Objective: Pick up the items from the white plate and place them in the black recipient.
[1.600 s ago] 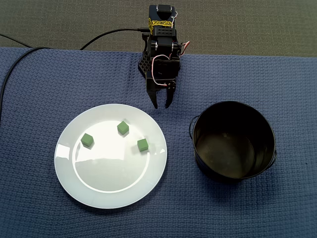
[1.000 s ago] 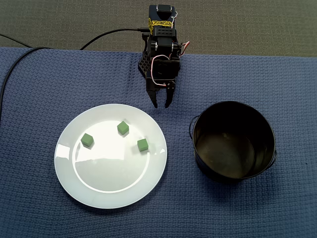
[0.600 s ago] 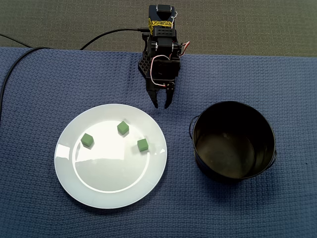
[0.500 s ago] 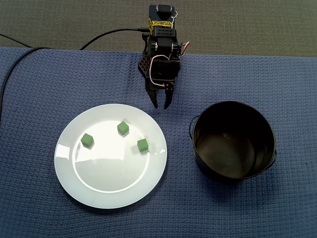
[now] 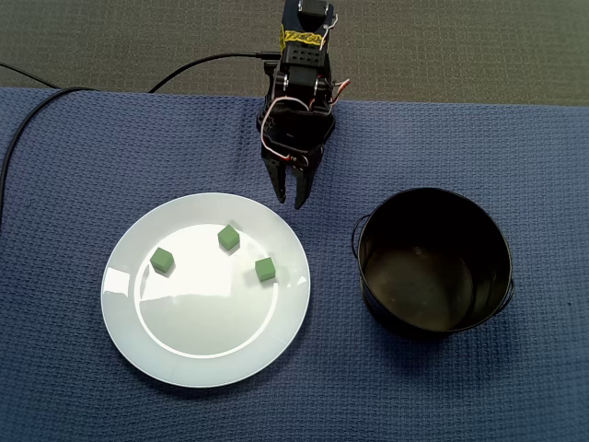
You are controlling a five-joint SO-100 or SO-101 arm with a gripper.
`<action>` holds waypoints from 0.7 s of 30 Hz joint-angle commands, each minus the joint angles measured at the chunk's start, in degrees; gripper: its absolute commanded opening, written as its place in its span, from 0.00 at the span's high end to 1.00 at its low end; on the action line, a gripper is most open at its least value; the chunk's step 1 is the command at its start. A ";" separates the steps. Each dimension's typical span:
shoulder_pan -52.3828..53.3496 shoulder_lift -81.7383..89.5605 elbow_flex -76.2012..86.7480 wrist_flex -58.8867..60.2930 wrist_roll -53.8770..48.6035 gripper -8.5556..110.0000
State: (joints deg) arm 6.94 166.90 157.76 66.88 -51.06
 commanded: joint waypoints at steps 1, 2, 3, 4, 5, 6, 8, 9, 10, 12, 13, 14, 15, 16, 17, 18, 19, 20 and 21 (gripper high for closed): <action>1.58 -10.02 -16.96 1.14 9.84 0.87; 2.29 -12.92 -20.65 2.11 11.87 0.86; 3.08 -15.82 -24.17 3.60 13.18 0.85; 3.96 -18.72 -27.33 5.45 13.89 0.85; 5.27 -21.53 -30.23 7.21 14.41 0.85; 7.03 -24.26 -32.78 8.88 15.03 0.85; 11.78 -30.41 -37.27 11.43 15.56 0.84; 14.41 -32.78 -38.76 11.78 15.03 0.84; 16.87 -34.89 -39.64 11.78 13.54 0.84; 20.83 -39.46 -40.52 11.07 8.44 0.83; 22.59 -41.75 -40.34 10.02 5.19 0.83; 23.99 -44.12 -40.17 8.70 2.20 0.84; 25.31 -46.14 -39.81 7.65 -1.23 0.84; 26.63 -48.08 -39.46 7.12 -4.48 0.83; 27.77 -49.83 -38.94 6.33 -6.86 0.83; 28.74 -51.33 -38.32 5.27 -8.17 0.83; 29.27 -52.73 -37.27 3.78 -9.23 0.83; 29.71 -53.96 -36.39 2.02 -9.93 0.83; 29.97 -55.20 -35.77 0.09 -10.11 0.83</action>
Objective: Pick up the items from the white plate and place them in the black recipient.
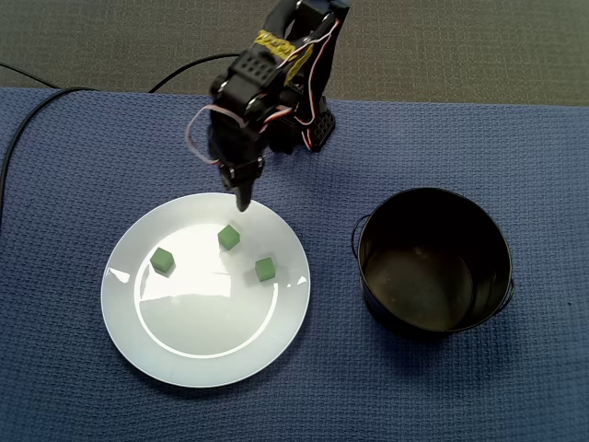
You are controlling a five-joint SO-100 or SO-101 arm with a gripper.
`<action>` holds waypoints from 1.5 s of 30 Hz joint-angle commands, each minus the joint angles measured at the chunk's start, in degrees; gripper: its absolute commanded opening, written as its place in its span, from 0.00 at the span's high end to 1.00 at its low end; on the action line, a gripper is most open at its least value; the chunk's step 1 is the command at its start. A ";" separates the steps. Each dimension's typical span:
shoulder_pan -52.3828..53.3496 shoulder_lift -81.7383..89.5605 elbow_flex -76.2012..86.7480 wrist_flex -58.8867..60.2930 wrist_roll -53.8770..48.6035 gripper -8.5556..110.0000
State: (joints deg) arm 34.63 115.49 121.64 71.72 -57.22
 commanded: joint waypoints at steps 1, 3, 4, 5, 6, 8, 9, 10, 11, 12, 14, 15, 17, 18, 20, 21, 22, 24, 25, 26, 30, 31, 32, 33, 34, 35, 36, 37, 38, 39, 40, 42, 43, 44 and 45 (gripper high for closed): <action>2.37 -4.75 0.79 -6.94 -4.04 0.83; 1.85 -6.42 0.97 -10.20 -4.04 0.83; 1.32 -7.03 0.97 -11.43 -4.13 0.83; 0.79 -7.65 0.97 -12.66 -4.13 0.83; 0.26 -8.35 1.23 -14.15 -4.13 0.83; -0.97 -9.67 2.11 -17.23 -4.22 0.82; -1.49 -10.20 2.37 -17.75 -4.22 0.82; -2.02 -10.63 2.37 -17.75 -3.96 0.82; -2.37 -11.07 2.46 -17.75 -3.87 0.82; -2.72 -11.43 2.81 -18.19 -3.87 0.82; -2.99 -12.22 4.13 -20.39 -3.78 0.82; -2.99 -12.39 4.75 -21.71 -3.78 0.82; -3.25 -12.66 6.24 -24.35 -3.78 0.82; -3.34 -12.83 6.94 -25.58 -3.78 0.81; -3.60 -13.01 7.91 -26.89 -3.60 0.81; -3.60 -13.01 8.26 -27.51 -3.43 0.81; -3.60 -13.10 8.70 -28.21 -3.25 0.81; -3.69 -13.27 9.14 -29.27 -2.99 0.81; -3.78 -13.45 9.32 -29.62 -2.81 0.83; -3.78 -13.54 9.49 -30.06 -2.64 0.85; -3.96 -13.54 10.63 -31.38 -2.02 0.92; -4.04 -13.45 10.81 -31.64 -1.93 0.93; -4.04 -13.18 11.07 -31.73 -1.85 0.93; -4.04 -12.66 11.16 -31.73 -1.49 0.93; -4.04 -11.78 10.99 -31.38 -0.79 0.93; -4.22 -10.37 10.28 -30.15 0.00 0.93; -4.66 -8.61 8.44 -27.33 1.05 0.93; -5.27 -6.59 4.92 -22.59 2.72 0.93; -6.15 -4.66 0.18 -16.96 5.10 0.93; -7.38 -2.90 -5.01 -11.78 8.00 0.93; -8.88 -1.49 -10.28 -7.21 11.16 0.93; -13.45 0.18 -21.18 0.18 17.23 0.93; -16.61 0.18 -26.54 3.16 20.57 0.93; -20.04 -0.70 -31.99 5.71 23.82 0.93; -23.91 -2.11 -37.35 8.00 26.81 0.93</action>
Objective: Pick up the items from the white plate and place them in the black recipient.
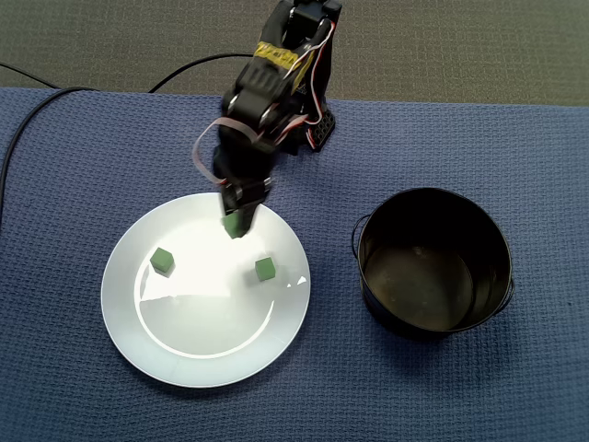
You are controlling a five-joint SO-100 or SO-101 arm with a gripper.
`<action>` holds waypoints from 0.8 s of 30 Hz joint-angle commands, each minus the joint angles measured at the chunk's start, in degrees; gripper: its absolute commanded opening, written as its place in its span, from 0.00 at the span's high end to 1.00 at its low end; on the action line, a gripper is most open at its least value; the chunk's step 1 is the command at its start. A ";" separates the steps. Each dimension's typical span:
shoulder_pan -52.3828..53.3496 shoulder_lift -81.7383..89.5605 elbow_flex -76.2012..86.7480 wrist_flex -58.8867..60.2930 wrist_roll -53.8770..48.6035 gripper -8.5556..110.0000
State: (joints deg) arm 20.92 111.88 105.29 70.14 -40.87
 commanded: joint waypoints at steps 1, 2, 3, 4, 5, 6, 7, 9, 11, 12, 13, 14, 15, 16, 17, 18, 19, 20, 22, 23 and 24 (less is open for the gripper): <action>-14.24 -0.44 -26.28 11.87 13.54 0.93; -18.46 -2.90 -31.29 13.36 17.05 0.93; -22.76 -5.89 -35.77 14.33 19.78 0.93; -26.81 -9.14 -39.20 14.77 22.32 0.93; -30.67 -12.74 -42.01 14.85 23.99 0.93; -34.37 -16.70 -44.65 15.21 24.52 0.93; -37.44 -20.92 -47.29 15.91 24.96 0.93; -43.24 -29.71 -52.65 17.93 24.70 0.93; -47.55 -37.97 -57.22 19.69 24.08 0.93; -49.31 -41.48 -58.18 19.78 23.20 0.93; -50.89 -44.38 -58.36 19.42 22.32 0.93; -52.38 -46.67 -58.18 19.07 21.45 0.93; -53.61 -48.60 -57.66 18.81 20.30 0.93; -54.49 -50.01 -57.13 18.37 19.95 0.93; -55.20 -50.98 -56.78 18.19 20.21 0.93; -55.63 -51.59 -56.34 17.93 20.30 0.93; -55.99 -51.68 -55.72 17.58 20.57 0.92; -56.25 -51.50 -55.02 17.40 20.83 0.88; -56.34 -49.48 -54.23 17.31 21.27 0.80; -56.25 -47.81 -53.88 17.67 21.36 0.73; -55.99 -45.70 -53.88 18.37 20.83 0.67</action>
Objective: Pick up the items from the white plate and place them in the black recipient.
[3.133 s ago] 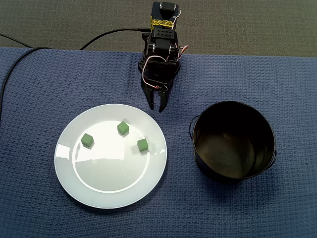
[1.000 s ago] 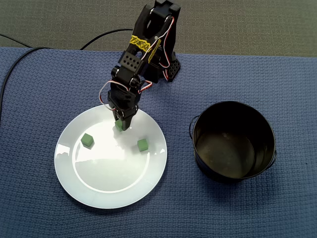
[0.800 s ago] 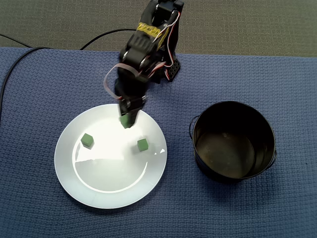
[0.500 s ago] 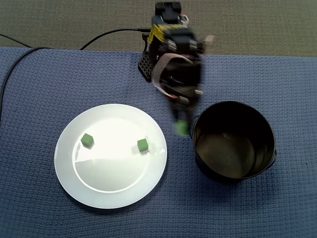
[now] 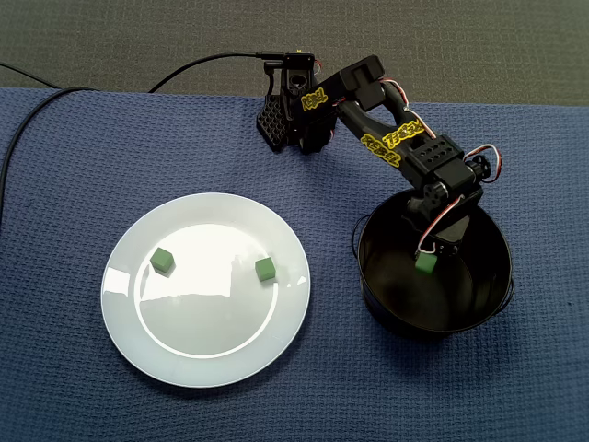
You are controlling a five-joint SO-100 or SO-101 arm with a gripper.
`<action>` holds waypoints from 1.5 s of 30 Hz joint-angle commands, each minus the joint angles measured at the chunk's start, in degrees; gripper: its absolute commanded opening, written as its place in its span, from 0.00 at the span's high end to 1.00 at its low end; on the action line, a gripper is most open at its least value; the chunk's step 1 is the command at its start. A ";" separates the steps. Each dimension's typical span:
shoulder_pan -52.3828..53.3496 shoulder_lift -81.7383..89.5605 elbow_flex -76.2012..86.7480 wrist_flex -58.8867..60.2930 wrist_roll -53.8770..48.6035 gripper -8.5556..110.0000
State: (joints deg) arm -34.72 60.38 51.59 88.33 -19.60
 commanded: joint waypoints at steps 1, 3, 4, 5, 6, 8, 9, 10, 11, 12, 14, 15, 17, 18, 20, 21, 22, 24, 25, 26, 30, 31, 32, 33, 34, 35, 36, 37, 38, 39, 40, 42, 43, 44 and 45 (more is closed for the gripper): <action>0.18 8.09 -0.62 1.14 -1.05 0.61; 2.20 13.01 -3.25 3.96 -1.49 0.57; 3.78 15.56 -5.01 5.89 -1.93 0.57; 5.98 18.11 -6.42 7.73 -2.20 0.57; 9.14 20.92 -7.29 9.05 -1.76 0.57; 18.28 26.37 -6.68 10.11 1.85 0.60; 23.55 28.74 -4.66 10.02 4.13 0.62; 28.48 30.50 -1.67 9.49 5.80 0.63; 33.22 31.82 2.29 8.17 7.82 0.63; 37.62 32.61 7.29 5.80 9.76 0.63; 44.56 32.61 18.11 0.26 12.39 0.64; 46.67 32.08 22.85 -2.11 12.39 0.63; 49.48 30.94 30.94 -6.24 11.69 0.64; 50.19 30.15 34.01 -7.73 10.99 0.64; 51.06 28.65 38.76 -9.14 10.99 0.65; 51.06 27.95 40.43 -9.40 10.90 0.64; 50.80 27.16 41.84 -9.58 10.81 0.65; 49.57 25.49 43.15 -9.67 9.67 0.64; 48.96 24.52 43.51 -9.84 8.79 0.64; 48.60 23.55 43.68 -10.28 8.09 0.65; 48.08 19.86 44.91 -13.62 5.27 0.66; 47.99 18.98 45.18 -14.50 4.57 0.66; 47.99 18.28 45.26 -15.29 3.78 0.67; 47.90 17.75 45.53 -16.00 3.25 0.68; 47.81 17.40 45.79 -16.79 2.99 0.68; 47.72 17.23 46.05 -17.58 2.81 0.68; 47.55 17.05 46.32 -18.28 2.64 0.68; 47.20 16.88 46.58 -18.98 2.55 0.69; 46.93 16.79 46.67 -19.25 2.46 0.70; 46.67 16.70 46.67 -19.42 2.46 0.70; 46.41 16.61 46.67 -19.51 2.55 0.70; 46.05 16.44 46.67 -19.78 2.72 0.71; 45.97 16.35 46.58 -20.04 2.64 0.72; 45.97 16.26 46.41 -20.30 2.64 0.74; 45.97 16.08 46.32 -20.57 2.55 0.75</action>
State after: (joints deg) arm 11.69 76.46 98.35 68.64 -16.35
